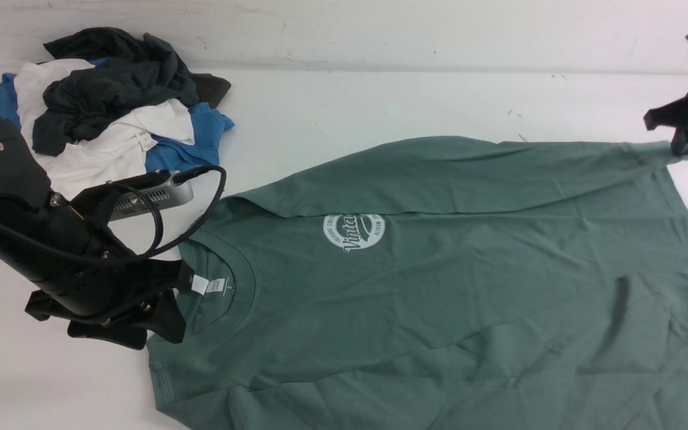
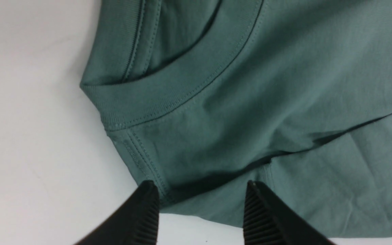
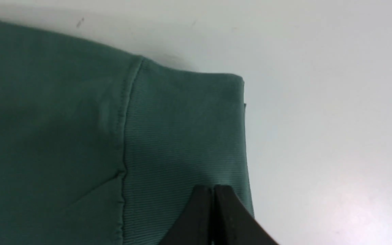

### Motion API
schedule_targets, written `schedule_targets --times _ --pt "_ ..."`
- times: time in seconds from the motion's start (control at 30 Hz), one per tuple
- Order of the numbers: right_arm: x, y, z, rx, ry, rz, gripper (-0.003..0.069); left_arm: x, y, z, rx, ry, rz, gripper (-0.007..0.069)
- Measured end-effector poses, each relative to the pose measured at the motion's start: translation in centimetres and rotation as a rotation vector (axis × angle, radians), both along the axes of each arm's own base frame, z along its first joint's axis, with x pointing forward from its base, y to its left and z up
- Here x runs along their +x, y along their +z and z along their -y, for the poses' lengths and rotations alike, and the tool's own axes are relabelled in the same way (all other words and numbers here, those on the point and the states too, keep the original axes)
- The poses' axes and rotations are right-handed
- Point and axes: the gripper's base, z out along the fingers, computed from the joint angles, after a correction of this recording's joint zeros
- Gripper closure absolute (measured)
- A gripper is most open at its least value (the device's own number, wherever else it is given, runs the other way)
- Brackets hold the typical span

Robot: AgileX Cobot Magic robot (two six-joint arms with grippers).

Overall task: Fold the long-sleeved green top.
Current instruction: Drag and drop the cuff with your right arm onto the cuff closest to your right arm

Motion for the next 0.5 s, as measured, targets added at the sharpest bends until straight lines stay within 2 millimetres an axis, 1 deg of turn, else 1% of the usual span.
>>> schedule_targets --times 0.03,0.07,0.1,0.13,0.17,0.27,0.33,0.4,0.43,0.47,0.5 --pt "-0.3 1.2 -0.1 0.003 -0.013 0.018 0.0667 0.0 0.0 0.0 0.000 0.000 0.000 0.0300" --pt "-0.8 2.8 -0.2 0.008 -0.031 0.047 0.0667 0.0 0.0 0.0 0.000 0.000 0.000 0.0300" --pt "-0.8 3.1 -0.2 0.009 -0.034 0.052 0.0667 0.0 0.0 0.0 0.000 0.000 0.001 0.0300" --pt "-1.3 4.5 -0.2 -0.003 -0.055 0.076 0.0667 0.0 0.1 0.0 0.000 0.000 0.003 0.0300" --pt "-1.6 5.5 -0.2 -0.011 -0.073 0.092 0.0667 0.1 0.2 0.0 0.000 0.001 0.010 0.0300" --pt "-3.6 9.2 -0.7 -0.026 -0.118 0.147 0.0668 0.7 0.9 0.0 -0.001 0.005 0.046 0.0300" --pt "-5.6 11.6 -1.5 -0.026 -0.124 0.167 0.0668 1.3 1.6 0.0 -0.001 0.010 0.086 0.0300" --pt "-7.8 13.1 -2.4 -0.018 -0.126 0.165 0.0668 1.6 2.1 0.1 -0.003 0.010 0.106 0.0300" --pt "-8.9 13.6 -2.9 -0.011 -0.128 0.159 0.0668 1.8 2.4 0.1 -0.004 0.010 0.117 0.0300" --pt "-9.5 13.8 -3.2 -0.007 -0.130 0.155 0.0668 1.9 2.5 0.1 -0.004 0.010 0.121 0.0300" --pt "-12.4 14.2 -4.0 0.010 -0.141 0.127 0.0668 2.1 2.9 0.1 -0.006 0.010 0.136 0.0300"
